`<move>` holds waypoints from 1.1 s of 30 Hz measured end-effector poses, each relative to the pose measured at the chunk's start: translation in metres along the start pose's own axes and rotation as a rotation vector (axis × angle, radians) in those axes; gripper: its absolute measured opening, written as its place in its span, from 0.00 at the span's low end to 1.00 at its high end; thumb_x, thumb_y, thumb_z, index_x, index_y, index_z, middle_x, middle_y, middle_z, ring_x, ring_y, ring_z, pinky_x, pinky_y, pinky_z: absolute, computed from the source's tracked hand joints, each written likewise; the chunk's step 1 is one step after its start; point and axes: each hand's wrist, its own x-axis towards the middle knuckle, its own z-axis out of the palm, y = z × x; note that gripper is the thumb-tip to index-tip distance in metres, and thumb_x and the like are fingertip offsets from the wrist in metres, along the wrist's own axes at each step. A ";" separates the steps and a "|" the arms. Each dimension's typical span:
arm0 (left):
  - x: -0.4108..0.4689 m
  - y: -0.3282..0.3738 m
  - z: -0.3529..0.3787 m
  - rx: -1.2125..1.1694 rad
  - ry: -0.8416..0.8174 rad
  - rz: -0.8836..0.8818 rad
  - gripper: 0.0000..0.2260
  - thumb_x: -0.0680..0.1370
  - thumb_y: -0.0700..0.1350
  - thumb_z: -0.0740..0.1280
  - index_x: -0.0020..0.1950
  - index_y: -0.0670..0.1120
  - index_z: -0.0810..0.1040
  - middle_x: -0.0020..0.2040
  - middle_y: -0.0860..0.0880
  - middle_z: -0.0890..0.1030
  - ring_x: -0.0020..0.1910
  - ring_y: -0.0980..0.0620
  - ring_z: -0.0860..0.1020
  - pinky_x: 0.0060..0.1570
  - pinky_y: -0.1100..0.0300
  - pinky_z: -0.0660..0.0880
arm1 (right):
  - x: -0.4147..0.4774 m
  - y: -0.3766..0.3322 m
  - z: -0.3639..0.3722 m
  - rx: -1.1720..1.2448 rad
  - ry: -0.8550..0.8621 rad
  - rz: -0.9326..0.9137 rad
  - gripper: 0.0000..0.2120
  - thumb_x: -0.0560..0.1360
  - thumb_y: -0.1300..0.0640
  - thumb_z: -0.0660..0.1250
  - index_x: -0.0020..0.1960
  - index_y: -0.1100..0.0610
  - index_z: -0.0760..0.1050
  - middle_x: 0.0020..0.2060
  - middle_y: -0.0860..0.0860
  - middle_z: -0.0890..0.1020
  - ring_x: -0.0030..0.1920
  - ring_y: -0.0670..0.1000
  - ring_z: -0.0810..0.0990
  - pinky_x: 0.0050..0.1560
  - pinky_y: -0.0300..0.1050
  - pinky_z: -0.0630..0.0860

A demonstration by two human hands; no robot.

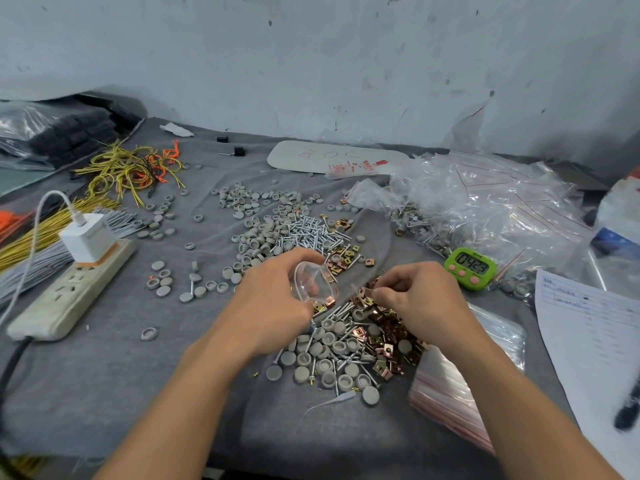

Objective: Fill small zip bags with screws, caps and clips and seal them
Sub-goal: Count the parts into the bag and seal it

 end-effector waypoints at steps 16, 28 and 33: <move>0.002 0.002 0.006 0.051 0.025 0.017 0.28 0.71 0.45 0.74 0.67 0.66 0.72 0.54 0.63 0.77 0.48 0.62 0.73 0.41 0.78 0.64 | -0.022 -0.038 0.016 0.342 -0.020 -0.225 0.14 0.68 0.67 0.78 0.40 0.47 0.85 0.34 0.43 0.87 0.37 0.44 0.86 0.39 0.38 0.82; 0.002 -0.007 -0.003 -0.094 0.111 -0.014 0.20 0.72 0.44 0.74 0.56 0.65 0.75 0.47 0.62 0.81 0.46 0.66 0.77 0.38 0.72 0.68 | -0.011 -0.051 0.018 0.366 0.213 -0.213 0.13 0.74 0.62 0.74 0.43 0.43 0.87 0.36 0.37 0.86 0.31 0.38 0.82 0.32 0.31 0.75; 0.003 -0.011 -0.010 -0.318 0.218 -0.075 0.23 0.70 0.40 0.74 0.55 0.66 0.77 0.46 0.62 0.83 0.40 0.63 0.81 0.36 0.71 0.73 | 0.004 -0.015 0.003 -0.196 0.038 0.023 0.11 0.75 0.58 0.73 0.44 0.42 0.85 0.35 0.38 0.84 0.37 0.43 0.83 0.41 0.36 0.77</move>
